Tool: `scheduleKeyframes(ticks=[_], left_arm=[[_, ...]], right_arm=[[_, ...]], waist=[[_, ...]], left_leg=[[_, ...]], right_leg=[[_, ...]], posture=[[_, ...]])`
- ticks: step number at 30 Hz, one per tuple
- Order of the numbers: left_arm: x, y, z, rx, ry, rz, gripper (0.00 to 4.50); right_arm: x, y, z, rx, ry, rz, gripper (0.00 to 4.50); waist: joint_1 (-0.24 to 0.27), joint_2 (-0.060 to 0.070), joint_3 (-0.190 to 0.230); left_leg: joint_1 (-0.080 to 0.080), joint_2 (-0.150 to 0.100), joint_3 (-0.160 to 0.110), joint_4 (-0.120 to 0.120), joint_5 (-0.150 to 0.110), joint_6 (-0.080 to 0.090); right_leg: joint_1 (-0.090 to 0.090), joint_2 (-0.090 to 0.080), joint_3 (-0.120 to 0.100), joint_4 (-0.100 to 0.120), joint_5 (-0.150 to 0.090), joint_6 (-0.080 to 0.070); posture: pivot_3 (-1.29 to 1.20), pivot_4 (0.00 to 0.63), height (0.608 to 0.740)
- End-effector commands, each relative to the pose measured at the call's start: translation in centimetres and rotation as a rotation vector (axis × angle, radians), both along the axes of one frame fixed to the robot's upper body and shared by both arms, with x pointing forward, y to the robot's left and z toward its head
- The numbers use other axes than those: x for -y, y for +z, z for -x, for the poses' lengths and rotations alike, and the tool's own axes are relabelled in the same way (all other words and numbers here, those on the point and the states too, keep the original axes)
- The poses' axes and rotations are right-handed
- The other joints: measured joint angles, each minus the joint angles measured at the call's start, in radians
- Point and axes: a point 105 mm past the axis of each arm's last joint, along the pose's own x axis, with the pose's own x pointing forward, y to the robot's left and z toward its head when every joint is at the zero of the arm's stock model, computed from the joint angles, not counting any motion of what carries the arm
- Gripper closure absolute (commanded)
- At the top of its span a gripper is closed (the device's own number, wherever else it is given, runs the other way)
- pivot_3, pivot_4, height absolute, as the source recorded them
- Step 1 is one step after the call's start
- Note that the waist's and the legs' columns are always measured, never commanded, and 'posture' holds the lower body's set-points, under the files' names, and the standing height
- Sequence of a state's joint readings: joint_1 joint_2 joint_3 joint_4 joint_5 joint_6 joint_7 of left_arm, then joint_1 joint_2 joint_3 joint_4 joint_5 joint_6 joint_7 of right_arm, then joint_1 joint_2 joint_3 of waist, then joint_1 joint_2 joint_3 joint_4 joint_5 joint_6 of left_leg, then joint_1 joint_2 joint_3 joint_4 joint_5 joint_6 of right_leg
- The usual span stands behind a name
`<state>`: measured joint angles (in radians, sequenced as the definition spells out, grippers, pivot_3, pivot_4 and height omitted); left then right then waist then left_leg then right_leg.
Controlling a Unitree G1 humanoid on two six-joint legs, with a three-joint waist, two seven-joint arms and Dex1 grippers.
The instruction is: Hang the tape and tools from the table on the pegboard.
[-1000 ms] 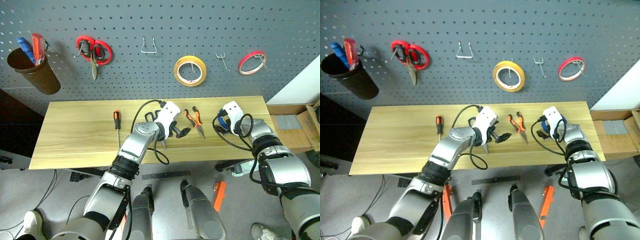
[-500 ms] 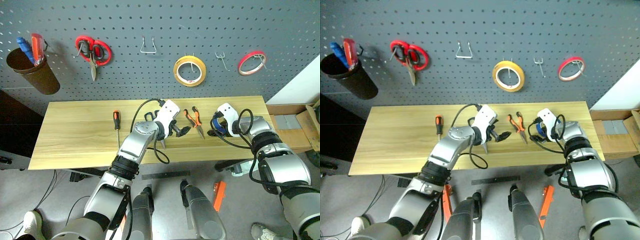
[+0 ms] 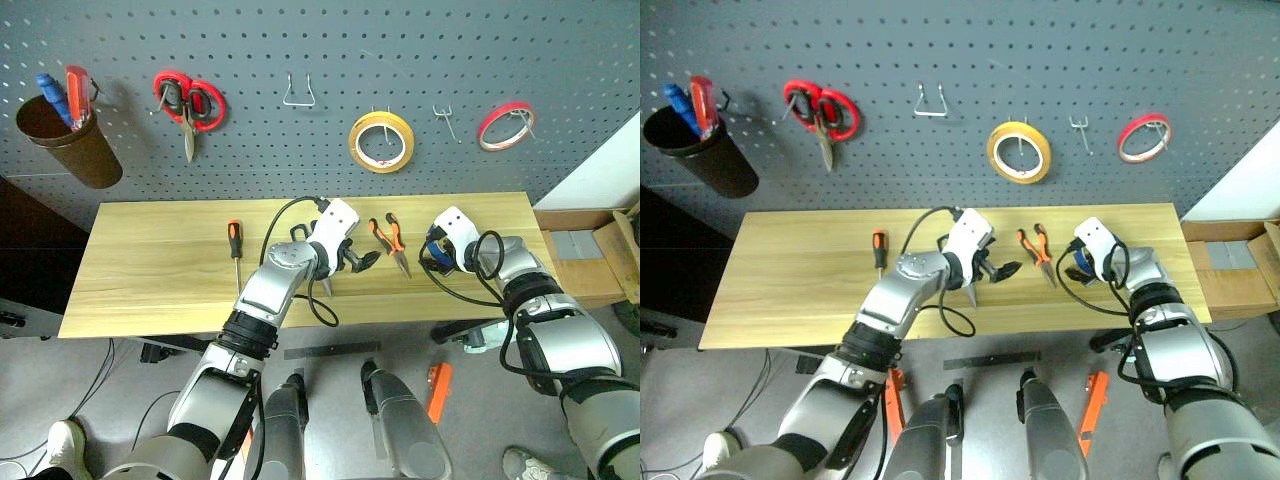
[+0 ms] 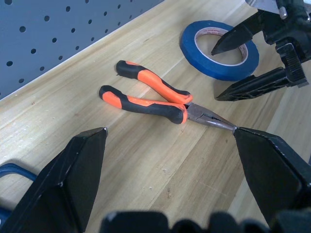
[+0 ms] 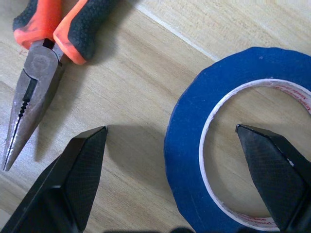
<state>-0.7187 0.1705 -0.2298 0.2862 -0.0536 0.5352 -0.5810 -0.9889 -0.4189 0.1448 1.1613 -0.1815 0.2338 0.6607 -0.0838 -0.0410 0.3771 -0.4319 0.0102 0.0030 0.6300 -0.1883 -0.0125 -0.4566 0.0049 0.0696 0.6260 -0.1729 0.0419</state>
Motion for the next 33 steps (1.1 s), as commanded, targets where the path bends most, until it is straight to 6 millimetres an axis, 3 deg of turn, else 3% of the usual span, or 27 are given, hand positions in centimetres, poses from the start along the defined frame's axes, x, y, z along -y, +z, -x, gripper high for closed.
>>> scheduleKeyframes(ticks=[1,14,21,26,30,33], left_arm=[[0.7,1.2,0.0,0.041,-0.025,0.018,0.05],[0.9,1.5,0.1,0.042,-0.037,0.036,0.0],[1.2,1.7,0.3,0.046,-0.062,0.05,0.0],[1.7,3.1,1.4,0.101,-0.122,0.066,0.0],[1.0,4.4,2.6,0.117,-0.154,0.097,0.0],[-0.2,6.0,3.7,0.119,-0.156,0.141,0.0]], right_arm=[[1.5,-3.2,1.8,-0.13,-0.075,0.006,0.0],[1.7,-2.6,1.5,-0.126,-0.117,-0.03,3.81],[1.7,-2.4,1.4,-0.114,-0.112,-0.029,3.9],[1.1,0.0,1.5,0.029,-0.056,-0.092,3.9],[-0.6,2.9,4.4,0.183,-0.042,-0.162,3.9],[-2.5,4.6,8.6,0.352,-0.066,-0.186,3.9]], waist=[[0.0,0.0,0.0],[0.0,0.0,0.0],[0.0,0.0,0.0],[0.004,0.0,-0.002],[0.002,0.001,-0.003],[-0.005,0.003,-0.007]], left_leg=[[0.0,0.0,0.0,0.0,0.0,0.0],[0.0,0.0,0.0,0.0,0.0,0.0],[0.0,0.0,0.0,0.0,0.0,0.0],[-0.001,0.0,0.0,0.0,0.0,0.0],[-0.005,0.0,-0.001,-0.001,-0.001,-0.002],[-0.013,0.0,-0.002,0.0,-0.001,-0.005]], right_leg=[[0.0,0.0,0.0,0.0,0.0,0.0],[0.0,0.0,0.0,0.0,0.0,0.0],[0.0,0.0,0.0,0.0,0.0,0.0],[0.0,0.0,0.0,0.0,0.0,0.0],[-0.005,-0.002,-0.001,0.001,-0.002,0.003],[-0.016,-0.003,0.0,0.005,-0.002,0.004]], posture=[[-0.03,0.386,0.74],[-0.04,0.383,0.74],[-0.05,0.368,0.74],[-0.09,0.329,0.74],[-0.13,0.313,0.74],[-0.16,0.291,0.74]])
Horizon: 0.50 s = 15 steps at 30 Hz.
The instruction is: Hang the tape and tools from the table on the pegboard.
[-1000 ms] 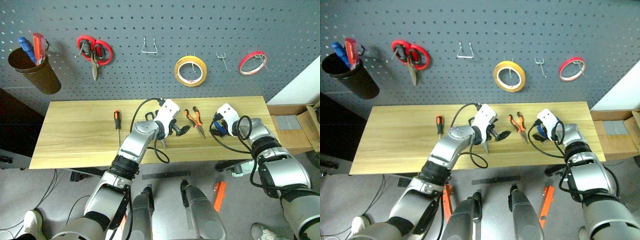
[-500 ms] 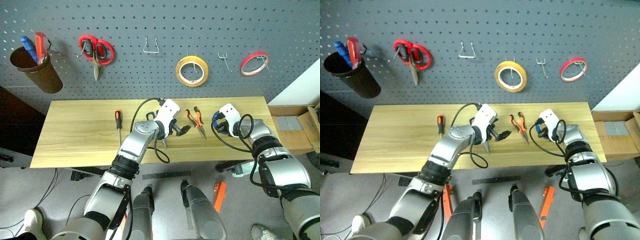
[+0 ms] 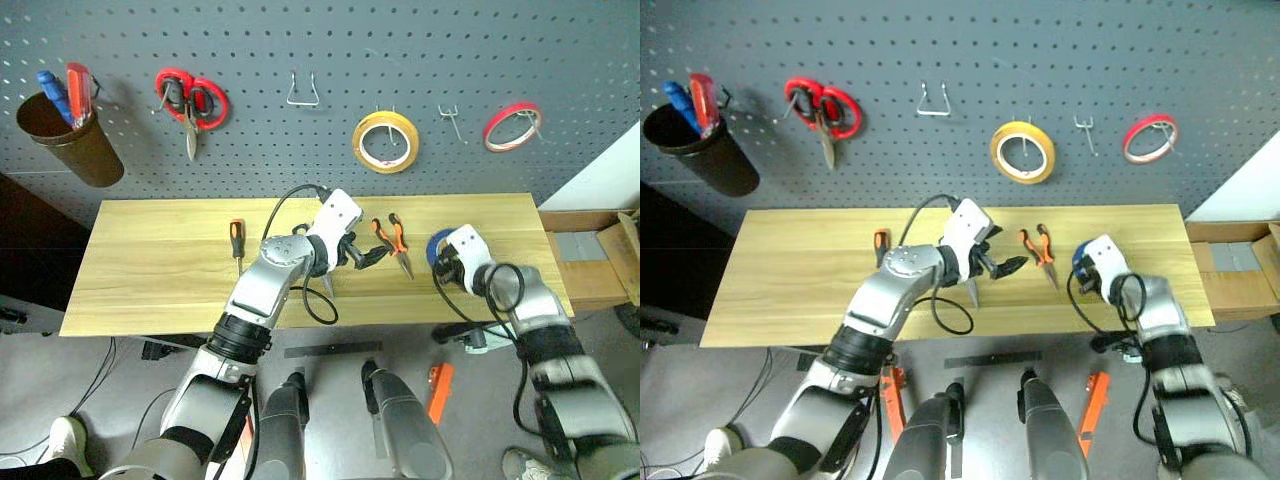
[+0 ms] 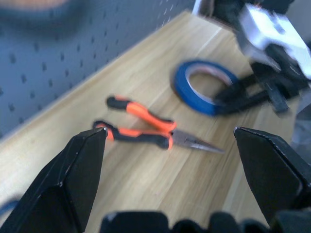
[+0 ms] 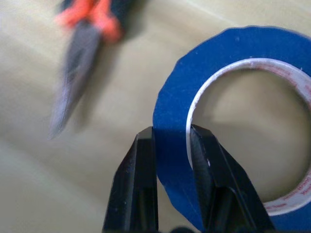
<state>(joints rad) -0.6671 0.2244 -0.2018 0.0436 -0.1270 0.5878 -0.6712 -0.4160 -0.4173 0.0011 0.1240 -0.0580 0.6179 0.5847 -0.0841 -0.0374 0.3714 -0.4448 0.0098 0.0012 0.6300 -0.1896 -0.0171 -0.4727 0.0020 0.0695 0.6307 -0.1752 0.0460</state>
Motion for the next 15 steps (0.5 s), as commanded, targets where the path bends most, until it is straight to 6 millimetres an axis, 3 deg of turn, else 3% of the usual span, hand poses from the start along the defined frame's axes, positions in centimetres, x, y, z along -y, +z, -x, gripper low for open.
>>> scheduleKeyframes(ticks=[1,4,8,12,15], left_arm=[[-0.5,2.7,1.7,0.034,-0.041,0.069,0.0],[-1.1,4.0,2.7,0.022,-0.057,0.108,0.0],[-1.7,6.6,3.6,-0.008,-0.093,0.179,0.0],[-2.4,9.3,3.9,-0.021,-0.12,0.226,0.0],[-2.8,10.6,3.1,-0.008,-0.094,0.257,0.0]], right_arm=[[-2.2,4.5,3.3,0.263,-0.019,0.002,3.9],[-3.5,5.1,5.3,0.417,0.002,0.096,3.9],[-4.9,6.0,5.7,0.593,0.019,0.171,3.9],[-5.8,8.0,3.6,0.738,0.02,0.18,3.9],[-5.8,9.3,1.4,0.794,0.021,0.17,3.9]], waist=[[-0.007,0.001,-0.003],[-0.01,0.001,-0.01],[-0.027,-0.003,-0.029],[-0.041,-0.012,-0.037],[-0.059,-0.013,-0.048]], left_leg=[[-0.003,0.001,0.0,0.0,0.001,-0.002],[-0.007,0.0,0.002,0.001,0.004,-0.008],[-0.005,0.0,0.002,0.001,0.006,-0.006],[-0.006,-0.001,0.003,0.003,0.009,-0.002],[-0.006,-0.001,0.004,0.01,0.011,0.0]], right_leg=[[-0.003,-0.001,0.0,0.001,0.0,0.0],[-0.008,0.0,0.0,0.003,0.0,0.0],[-0.005,0.001,-0.001,-0.002,0.006,0.003],[-0.004,0.001,-0.001,-0.005,0.009,-0.003],[-0.001,0.001,-0.002,-0.005,0.013,-0.004]], posture=[[-0.16,0.291,0.74],[-0.18,0.264,0.74],[-0.19,0.244,0.74],[-0.18,0.221,0.74],[-0.18,0.206,0.74]])
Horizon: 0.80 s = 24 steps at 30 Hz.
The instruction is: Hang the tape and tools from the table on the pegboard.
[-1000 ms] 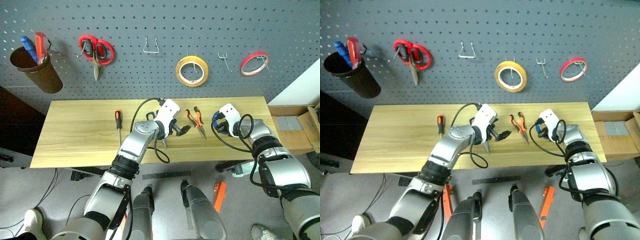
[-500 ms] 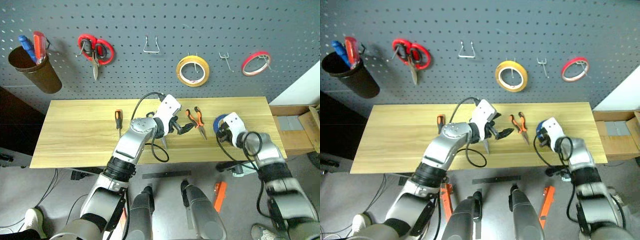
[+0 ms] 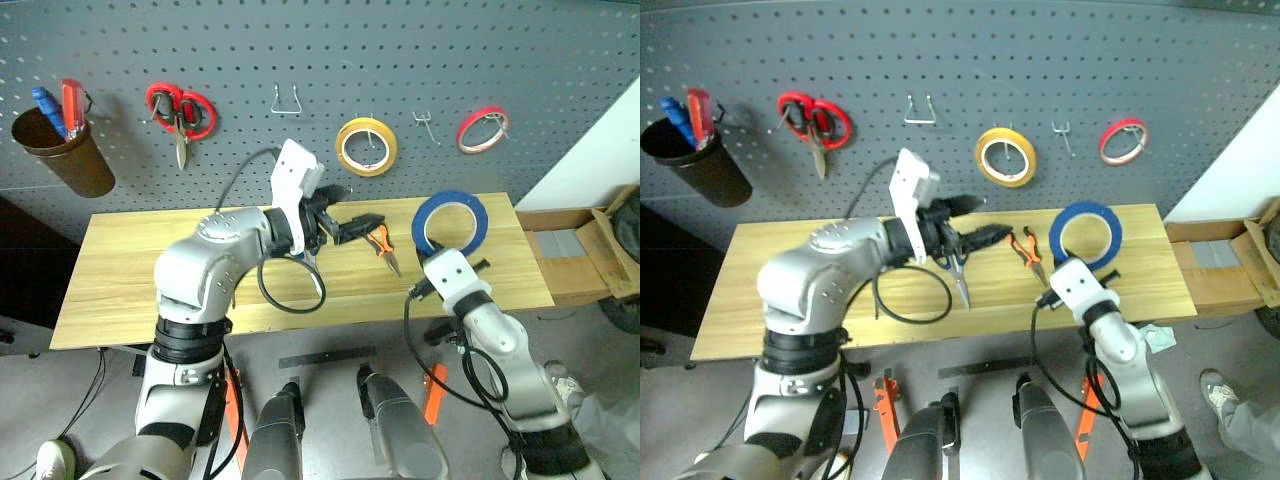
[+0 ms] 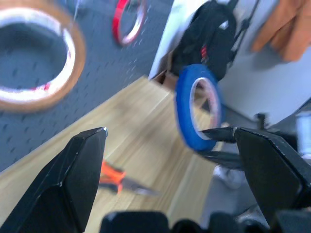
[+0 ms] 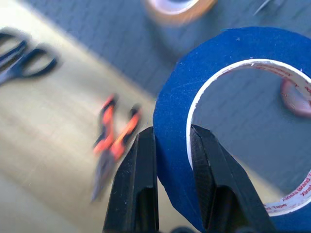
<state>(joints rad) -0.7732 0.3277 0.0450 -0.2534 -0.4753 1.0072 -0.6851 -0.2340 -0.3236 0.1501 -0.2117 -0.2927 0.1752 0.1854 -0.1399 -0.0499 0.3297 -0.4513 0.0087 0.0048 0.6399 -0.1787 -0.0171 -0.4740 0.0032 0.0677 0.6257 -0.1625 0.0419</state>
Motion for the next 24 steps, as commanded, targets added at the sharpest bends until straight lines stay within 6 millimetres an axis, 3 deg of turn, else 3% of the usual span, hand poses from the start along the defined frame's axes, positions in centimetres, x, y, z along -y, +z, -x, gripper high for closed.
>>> scheduleKeyframes(ticks=[1,5,14,20,24], left_arm=[[0.0,2.1,-0.2,0.046,0.004,0.044,0.0],[-0.4,1.5,-1.5,0.067,0.069,0.002,0.0],[-0.5,0.9,-1.8,0.065,0.088,0.005,0.0],[-0.6,0.6,-1.8,0.063,0.097,-0.004,0.0],[-0.5,0.4,-1.8,0.056,0.099,0.007,0.0]], right_arm=[[0.2,2.3,-1.8,0.109,0.009,-0.011,3.9],[0.0,3.5,-3.7,0.163,0.045,-0.014,3.9],[-0.2,4.8,-5.8,0.241,0.107,0.033,3.9],[-0.5,4.4,-6.6,0.221,0.136,0.039,3.9],[-1.0,2.6,-7.8,0.092,0.188,0.042,3.9]], waist=[[-0.004,-0.002,-0.013],[-0.005,-0.002,-0.026],[-0.001,-0.001,-0.027],[0.001,-0.001,-0.03],[0.0,-0.001,-0.031]], left_leg=[[0.0,0.0,0.0,0.001,0.0,0.0],[0.0,0.0,0.0,0.001,0.0,0.0],[0.0,0.002,0.001,0.002,0.0,0.0],[0.0,0.002,0.001,0.004,0.0,0.0],[0.0,0.002,0.002,0.005,0.0,0.0]], right_leg=[[0.001,0.0,0.0,0.0,0.001,0.0],[0.001,0.002,0.0,0.001,0.004,0.005],[0.0,0.004,0.002,0.002,0.005,0.002],[0.001,0.005,0.002,0.003,0.007,0.001],[0.001,0.005,0.003,0.003,0.008,0.001]], posture=[[-0.18,0.204,0.74],[-0.17,0.203,0.74],[-0.15,0.208,0.74],[-0.14,0.209,0.74],[-0.14,0.21,0.74]])
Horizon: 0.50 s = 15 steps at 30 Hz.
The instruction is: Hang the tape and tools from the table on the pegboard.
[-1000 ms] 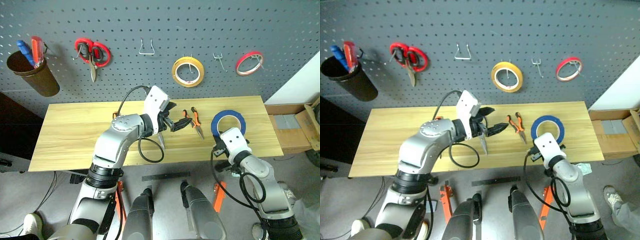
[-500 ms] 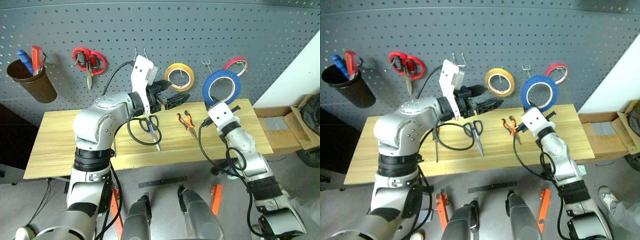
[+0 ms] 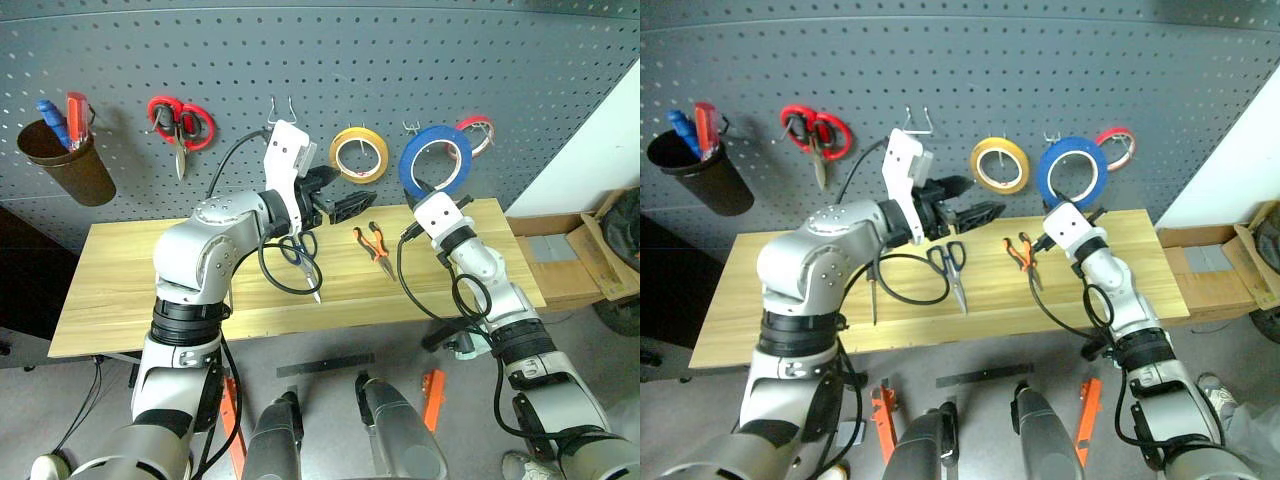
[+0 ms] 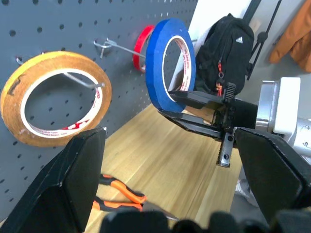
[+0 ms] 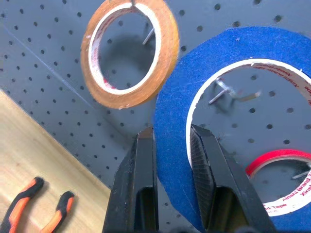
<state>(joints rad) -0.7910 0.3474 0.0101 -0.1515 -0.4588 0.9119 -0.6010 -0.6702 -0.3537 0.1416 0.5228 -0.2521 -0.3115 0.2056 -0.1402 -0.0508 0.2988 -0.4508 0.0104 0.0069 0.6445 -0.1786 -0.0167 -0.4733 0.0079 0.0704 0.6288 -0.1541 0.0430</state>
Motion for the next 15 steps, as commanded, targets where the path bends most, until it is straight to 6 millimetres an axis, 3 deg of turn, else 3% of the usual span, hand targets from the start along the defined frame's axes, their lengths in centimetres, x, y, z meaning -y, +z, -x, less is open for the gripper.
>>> scheduleKeyframes(ticks=[1,7,15], left_arm=[[0.3,0.9,0.4,0.044,-0.011,0.018,0.0],[0.9,0.6,0.3,0.041,-0.015,0.025,0.0],[1.0,0.4,0.4,0.04,-0.018,0.018,0.0]], right_arm=[[-0.5,0.3,-0.6,-0.048,0.057,-0.015,3.9],[0.5,0.6,-2.0,-0.096,0.035,-0.053,3.9],[1.2,0.2,-2.2,-0.125,0.009,-0.104,1.23]], waist=[[0.0,0.0,0.0],[0.001,0.0,0.0],[0.001,0.0,0.0]], left_leg=[[0.0,0.0,0.0,0.0,0.0,0.0],[0.0,0.0,0.0,0.001,0.001,0.001],[0.0,0.0,0.001,0.001,0.001,0.001]], right_leg=[[0.0,0.0,0.0,0.0,0.0,0.0],[0.001,0.0,0.0,0.0,0.003,0.0],[0.001,0.0,0.001,0.0,0.004,0.0]], posture=[[-0.14,0.21,0.74],[-0.13,0.216,0.74],[-0.13,0.218,0.74]])
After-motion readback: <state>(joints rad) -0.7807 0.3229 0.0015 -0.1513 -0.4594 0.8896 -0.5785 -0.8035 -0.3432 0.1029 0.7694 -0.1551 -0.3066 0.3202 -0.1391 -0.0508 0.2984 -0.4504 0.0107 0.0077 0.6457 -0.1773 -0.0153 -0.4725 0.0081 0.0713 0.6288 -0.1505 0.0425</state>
